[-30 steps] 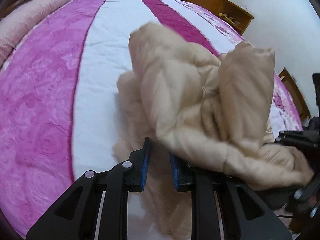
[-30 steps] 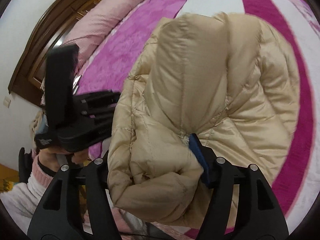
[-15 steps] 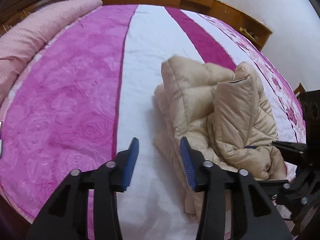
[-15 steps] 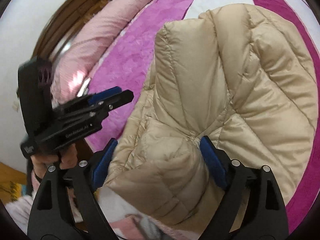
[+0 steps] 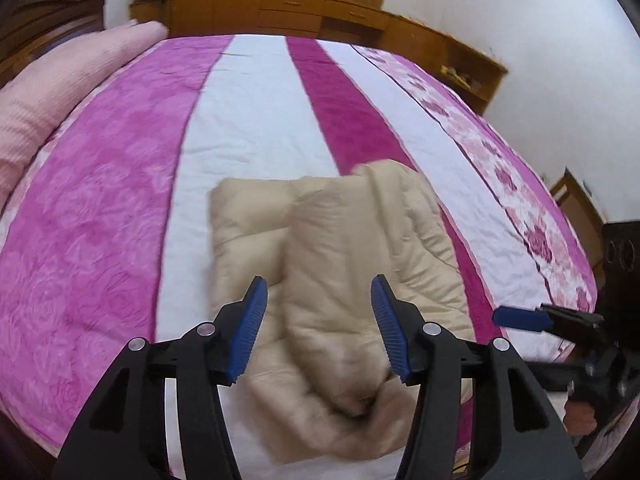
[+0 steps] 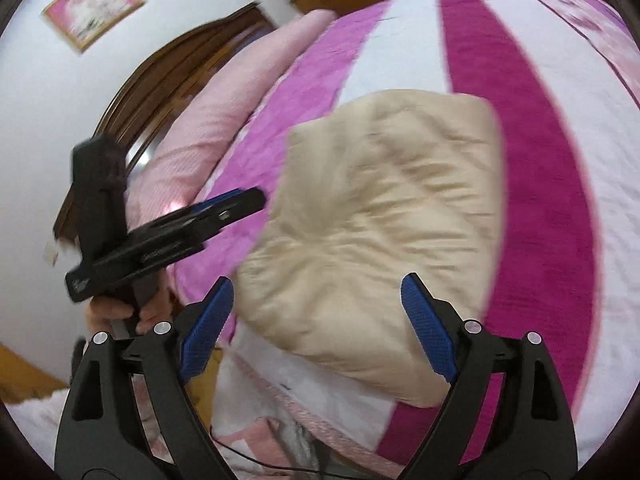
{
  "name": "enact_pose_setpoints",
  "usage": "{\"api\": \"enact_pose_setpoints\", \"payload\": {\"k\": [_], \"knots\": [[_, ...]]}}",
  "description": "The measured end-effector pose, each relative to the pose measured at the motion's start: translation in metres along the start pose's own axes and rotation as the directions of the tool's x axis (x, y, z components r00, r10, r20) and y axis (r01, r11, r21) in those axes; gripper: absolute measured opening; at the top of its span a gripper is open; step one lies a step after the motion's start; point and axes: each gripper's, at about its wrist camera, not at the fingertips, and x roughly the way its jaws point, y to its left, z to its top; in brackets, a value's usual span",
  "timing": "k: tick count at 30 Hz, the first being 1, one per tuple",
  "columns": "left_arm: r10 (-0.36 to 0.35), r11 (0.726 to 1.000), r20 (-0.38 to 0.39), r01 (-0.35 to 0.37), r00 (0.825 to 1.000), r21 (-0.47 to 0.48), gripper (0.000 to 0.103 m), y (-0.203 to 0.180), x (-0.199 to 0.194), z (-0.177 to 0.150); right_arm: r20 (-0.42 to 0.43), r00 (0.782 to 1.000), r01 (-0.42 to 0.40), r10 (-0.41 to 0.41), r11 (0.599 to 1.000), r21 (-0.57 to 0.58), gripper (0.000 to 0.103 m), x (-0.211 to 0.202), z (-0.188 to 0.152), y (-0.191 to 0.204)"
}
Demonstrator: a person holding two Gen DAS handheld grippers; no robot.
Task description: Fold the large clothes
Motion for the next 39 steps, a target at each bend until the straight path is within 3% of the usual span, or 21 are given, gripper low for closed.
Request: {"api": "enact_pose_setpoints", "payload": {"k": [5, 6, 8, 11, 17, 33, 37, 39], "knots": [[0.033, 0.999, -0.06, -0.03, 0.998, 0.042, 0.056, -0.023, 0.028, 0.002, 0.003, 0.998, 0.064, -0.064, 0.995, 0.071, 0.086, 0.0, 0.003, -0.045], [0.053, 0.997, -0.066, -0.05, 0.996, 0.058, 0.062, -0.024, 0.034, 0.001, -0.002, 0.997, 0.076, -0.076, 0.994, 0.079, 0.086, 0.003, 0.003, -0.051], [0.118, 0.989, -0.075, -0.11, 0.99, 0.1, 0.063, -0.028, 0.047, 0.001, -0.015, 0.996, 0.088, -0.087, 0.993, 0.085, 0.086, 0.01, 0.003, -0.059], [0.146, 0.985, -0.088, -0.137, 0.985, 0.103, 0.064, -0.023, 0.057, 0.0, -0.037, 0.992, 0.123, -0.12, 0.989, 0.08, 0.086, 0.022, 0.003, -0.062], [0.192, 0.977, -0.094, -0.181, 0.977, 0.112, 0.065, -0.007, 0.052, -0.01, -0.079, 0.993, 0.088, -0.084, 0.995, 0.046, 0.087, 0.046, -0.009, -0.05], [0.105, 0.981, -0.119, -0.123, 0.987, -0.153, 0.07, 0.073, 0.059, -0.059, -0.049, 0.987, 0.142, -0.151, 0.978, -0.153, 0.089, 0.08, -0.019, -0.004], [0.118, 0.978, -0.11, -0.134, 0.987, -0.162, 0.07, 0.075, 0.055, -0.065, -0.005, 0.982, 0.189, -0.191, 0.975, -0.113, 0.089, 0.072, -0.017, -0.019], [0.102, 0.973, -0.111, -0.122, 0.989, -0.194, 0.07, 0.082, 0.054, -0.071, -0.015, 0.986, 0.163, -0.164, 0.985, -0.054, 0.089, 0.068, -0.017, -0.033]]}}
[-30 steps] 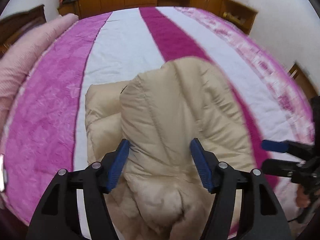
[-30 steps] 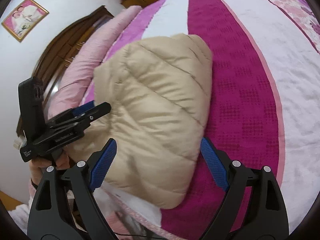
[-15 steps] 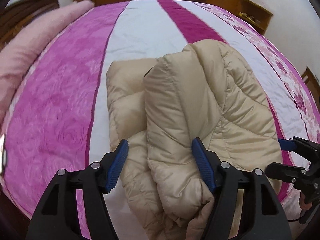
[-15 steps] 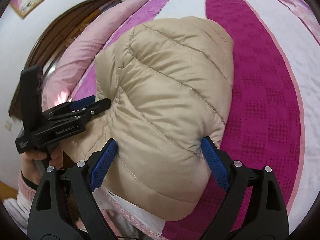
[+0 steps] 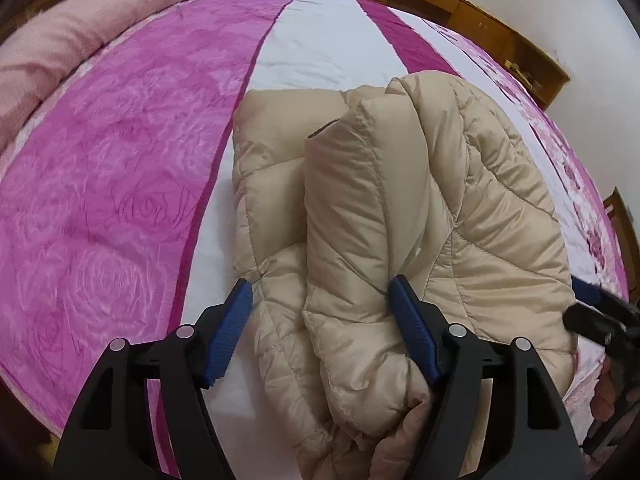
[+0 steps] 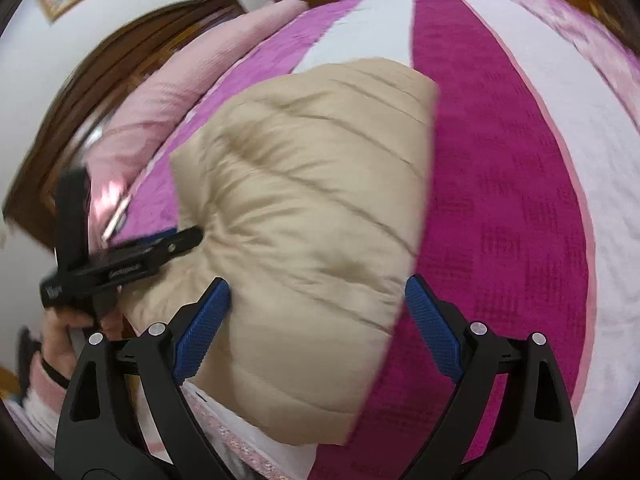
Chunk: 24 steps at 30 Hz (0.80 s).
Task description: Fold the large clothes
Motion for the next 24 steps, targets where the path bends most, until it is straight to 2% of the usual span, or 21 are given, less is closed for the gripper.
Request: {"api": "enact_pose_setpoints", "payload": {"k": [3, 8, 12, 14, 15, 17, 18, 19, 23, 24], "knots": [[-0.026, 0.998, -0.005, 0.026, 1.0, -0.056, 0.071, 0.01, 0.0, -0.01, -0.056, 0.993, -0.094, 0.1, 0.99, 0.103, 0.09, 0.011, -0.003, -0.021], [0.011, 0.993, -0.001, -0.011, 1.0, -0.118, 0.074, 0.019, -0.001, -0.02, -0.1, 0.976, -0.177, 0.193, 0.974, 0.144, 0.092, 0.032, -0.004, -0.024], [0.036, 0.991, 0.002, -0.035, 0.999, -0.133, 0.075, 0.018, -0.003, -0.022, -0.114, 0.967, -0.209, 0.226, 0.967, 0.148, 0.093, 0.04, -0.003, -0.022], [0.026, 0.99, -0.001, -0.026, 1.0, -0.14, 0.075, 0.017, -0.002, -0.023, -0.119, 0.965, -0.215, 0.232, 0.966, 0.141, 0.093, 0.042, -0.001, -0.022], [0.006, 0.988, -0.006, -0.007, 1.0, -0.153, 0.074, 0.019, -0.001, -0.023, -0.121, 0.964, -0.221, 0.239, 0.965, 0.14, 0.095, 0.044, 0.0, -0.022], [-0.113, 0.967, -0.014, 0.107, 0.994, -0.23, 0.064, 0.029, 0.006, -0.022, -0.12, 0.959, -0.24, 0.258, 0.96, 0.146, 0.095, 0.048, 0.0, -0.023], [-0.205, 0.933, -0.008, 0.193, 0.979, -0.303, 0.059, 0.035, 0.01, -0.022, -0.113, 0.956, -0.254, 0.272, 0.955, 0.151, 0.095, 0.05, 0.001, -0.023], [-0.265, 0.905, 0.002, 0.25, 0.964, -0.343, 0.056, 0.037, 0.015, -0.022, -0.103, 0.953, -0.268, 0.285, 0.951, 0.155, 0.094, 0.05, 0.0, -0.025], [-0.383, 0.863, 0.061, 0.381, 0.922, -0.332, 0.045, 0.026, 0.017, -0.01, 0.003, 0.947, -0.316, 0.32, 0.933, 0.172, 0.071, 0.037, 0.002, -0.035], [-0.422, 0.848, 0.075, 0.423, 0.903, -0.318, 0.043, 0.019, 0.017, -0.003, 0.024, 0.943, -0.33, 0.331, 0.927, 0.18, 0.067, 0.031, 0.003, -0.037]]}}
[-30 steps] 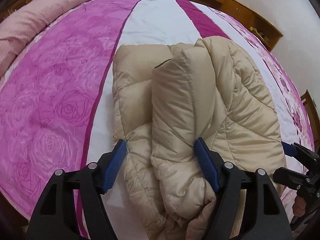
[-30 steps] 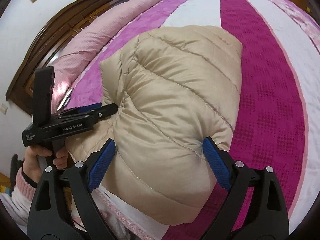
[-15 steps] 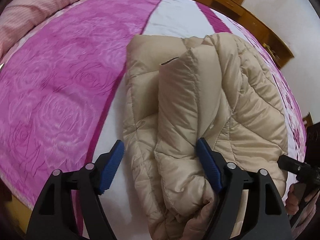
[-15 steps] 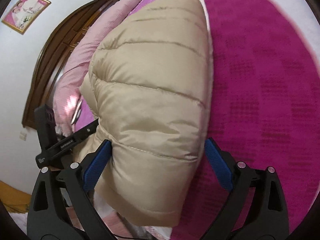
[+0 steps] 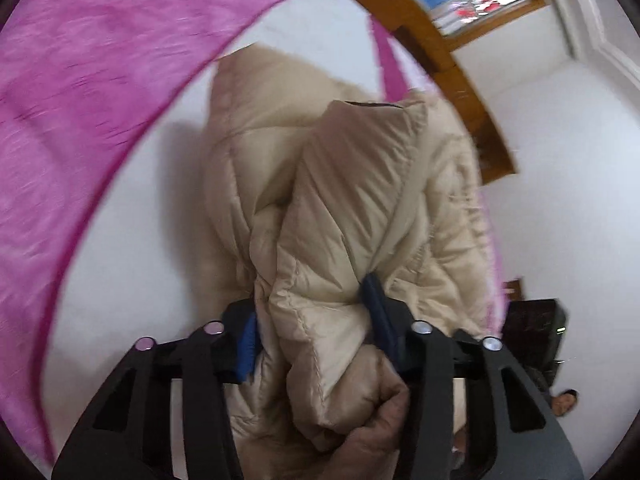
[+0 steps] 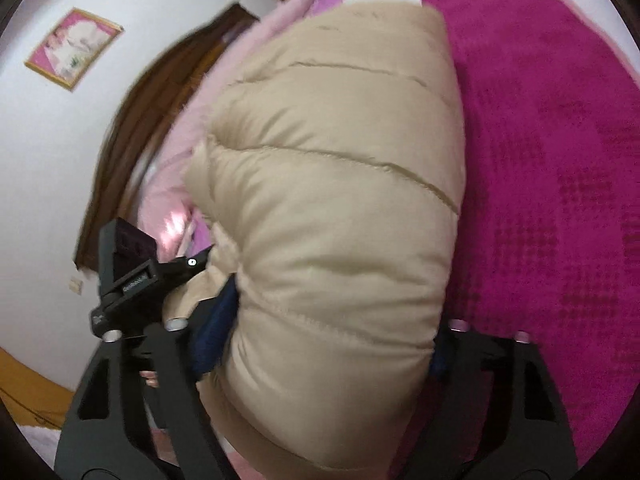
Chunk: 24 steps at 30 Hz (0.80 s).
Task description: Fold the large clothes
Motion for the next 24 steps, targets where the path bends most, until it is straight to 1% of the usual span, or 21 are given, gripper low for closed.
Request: {"api": "enact_pose_setpoints", "payload": {"k": [1, 2, 3, 6, 7, 8, 9, 11, 12, 13, 15, 17, 19, 22, 24], "knots": [[-0.029, 1.0, 0.001, 0.029, 1.0, 0.011, 0.041, -0.008, 0.003, 0.002, 0.027, 0.999, -0.02, 0.019, 1.0, 0.02, 0.066, -0.011, 0.003, 0.0], [-0.054, 0.998, 0.001, 0.054, 0.999, 0.026, 0.041, -0.017, 0.006, 0.005, 0.046, 0.999, -0.017, 0.016, 1.0, 0.019, 0.066, -0.02, 0.006, 0.003], [-0.082, 0.995, 0.0, 0.082, 0.997, 0.058, 0.041, -0.034, 0.011, 0.008, 0.071, 0.997, 0.001, -0.001, 1.0, -0.001, 0.066, -0.032, 0.009, 0.008], [-0.114, 0.985, -0.015, 0.115, 0.993, 0.131, 0.041, -0.071, 0.024, 0.008, 0.155, 0.986, 0.076, -0.064, 0.994, -0.075, 0.066, -0.076, 0.016, 0.02], [-0.13, 0.98, -0.021, 0.131, 0.991, 0.151, 0.041, -0.082, 0.029, 0.007, 0.169, 0.983, 0.09, -0.075, 0.993, -0.082, 0.066, -0.084, 0.014, 0.02], [-0.137, 0.976, -0.029, 0.14, 0.99, 0.167, 0.041, -0.092, 0.035, 0.005, 0.19, 0.977, 0.118, -0.099, 0.989, -0.091, 0.066, -0.097, 0.013, 0.019], [-0.13, 0.975, -0.036, 0.135, 0.991, 0.179, 0.041, -0.097, 0.04, 0.003, 0.199, 0.973, 0.14, -0.12, 0.986, -0.092, 0.067, -0.104, 0.01, 0.016], [-0.06, 0.972, -0.057, 0.071, 0.997, 0.225, 0.041, -0.108, 0.054, -0.006, 0.192, 0.964, 0.2, -0.183, 0.977, -0.073, 0.069, -0.107, 0.005, 0.006], [0.018, 0.964, -0.059, -0.002, 0.998, 0.266, 0.041, -0.113, 0.063, -0.015, 0.17, 0.961, 0.229, -0.218, 0.972, -0.048, 0.071, -0.104, 0.0, -0.001], [0.086, 0.952, -0.055, -0.066, 0.995, 0.299, 0.043, -0.115, 0.07, -0.023, 0.141, 0.96, 0.247, -0.242, 0.969, -0.017, 0.072, -0.099, -0.002, -0.008], [0.158, 0.933, -0.05, -0.133, 0.986, 0.333, 0.047, -0.113, 0.075, -0.037, 0.076, 0.959, 0.27, -0.273, 0.962, 0.041, 0.077, -0.092, -0.013, -0.024], [0.181, 0.928, -0.054, -0.152, 0.982, 0.34, 0.049, -0.111, 0.072, -0.043, 0.075, 0.957, 0.278, -0.281, 0.959, 0.043, 0.077, -0.096, -0.021, -0.024], [0.223, 0.913, -0.037, -0.195, 0.974, 0.357, 0.049, -0.11, 0.067, -0.048, 0.109, 0.947, 0.302, -0.303, 0.953, 0.026, 0.077, -0.108, -0.024, -0.015], [0.272, 0.895, -0.008, -0.25, 0.962, 0.371, 0.05, -0.102, 0.059, -0.049, 0.189, 0.916, 0.361, -0.354, 0.932, -0.006, 0.077, -0.119, -0.028, 0.0], [0.302, 0.88, 0.008, -0.282, 0.953, 0.381, 0.05, -0.1, 0.063, -0.049, 0.174, 0.912, 0.381, -0.371, 0.924, -0.024, 0.076, -0.106, -0.031, 0.002]]}}
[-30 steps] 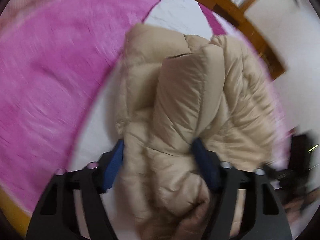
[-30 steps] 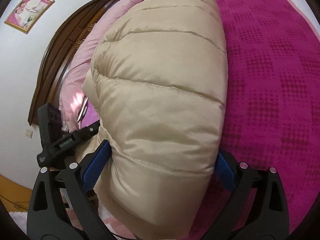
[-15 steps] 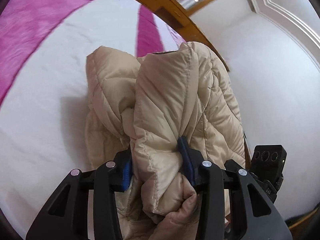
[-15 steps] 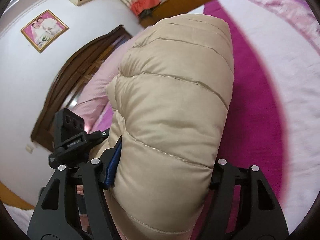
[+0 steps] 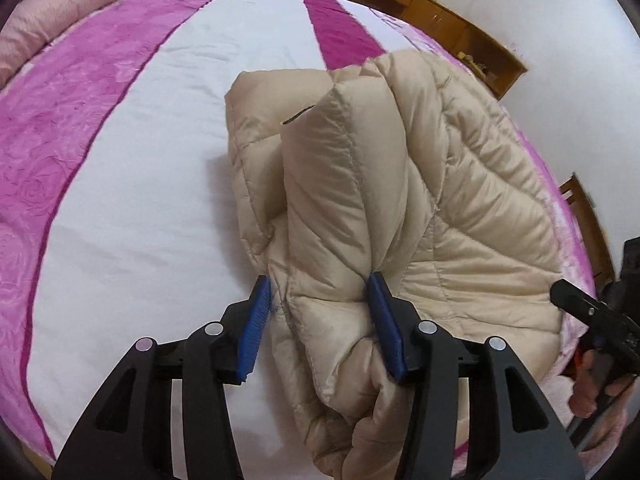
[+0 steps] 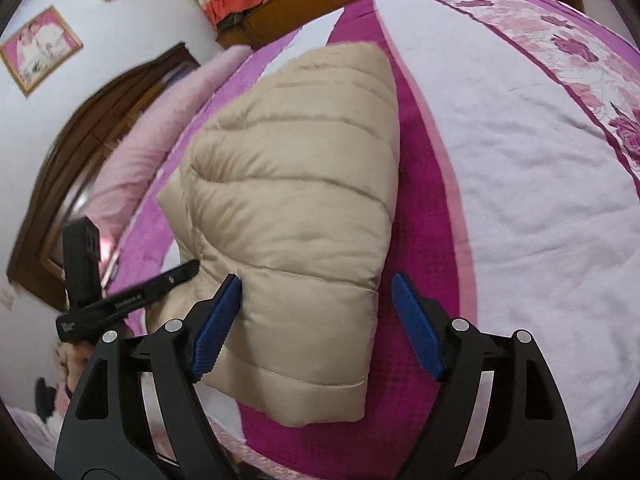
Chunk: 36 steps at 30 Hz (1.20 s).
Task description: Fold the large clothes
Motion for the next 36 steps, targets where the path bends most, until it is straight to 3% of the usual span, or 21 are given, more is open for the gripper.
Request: {"api": "enact_pose_setpoints", "payload": {"k": [5, 11, 13, 18, 24, 25, 36], "knots": [[0.125, 0.992, 0.015, -0.125, 0.992, 0.011, 0.05, 0.013, 0.003, -0.008, -0.04, 0.999, 0.009, -0.009, 1.0, -0.003, 0.077, 0.043, -0.002, 0.002], [0.095, 0.995, 0.048, -0.095, 0.994, -0.007, 0.051, 0.015, -0.02, -0.016, -0.005, 0.999, 0.053, -0.053, 0.999, 0.001, 0.077, 0.037, -0.007, 0.006], [0.093, 0.996, 0.064, -0.092, 0.994, -0.008, 0.054, 0.015, -0.031, -0.02, 0.023, 0.995, 0.094, -0.094, 0.995, -0.02, 0.077, 0.027, -0.008, 0.014], [0.092, 0.996, 0.111, -0.092, 0.99, -0.008, 0.08, 0.012, -0.063, -0.031, 0.111, 0.983, 0.154, -0.146, 0.986, -0.067, 0.089, -0.003, -0.027, 0.033], [0.098, 0.995, 0.12, -0.101, 0.988, 0.015, 0.09, 0.0, -0.085, -0.057, 0.126, 0.978, 0.173, -0.165, 0.984, -0.048, 0.098, -0.016, -0.059, 0.046], [0.11, 0.993, 0.118, -0.113, 0.987, 0.02, 0.097, -0.002, -0.085, -0.062, 0.127, 0.975, 0.188, -0.18, 0.981, -0.055, 0.098, -0.017, -0.065, 0.05], [0.201, 0.978, 0.075, -0.205, 0.977, 0.039, 0.097, -0.027, -0.075, -0.103, 0.064, 0.962, 0.266, -0.265, 0.964, -0.005, 0.098, -0.015, -0.118, 0.049]]}}
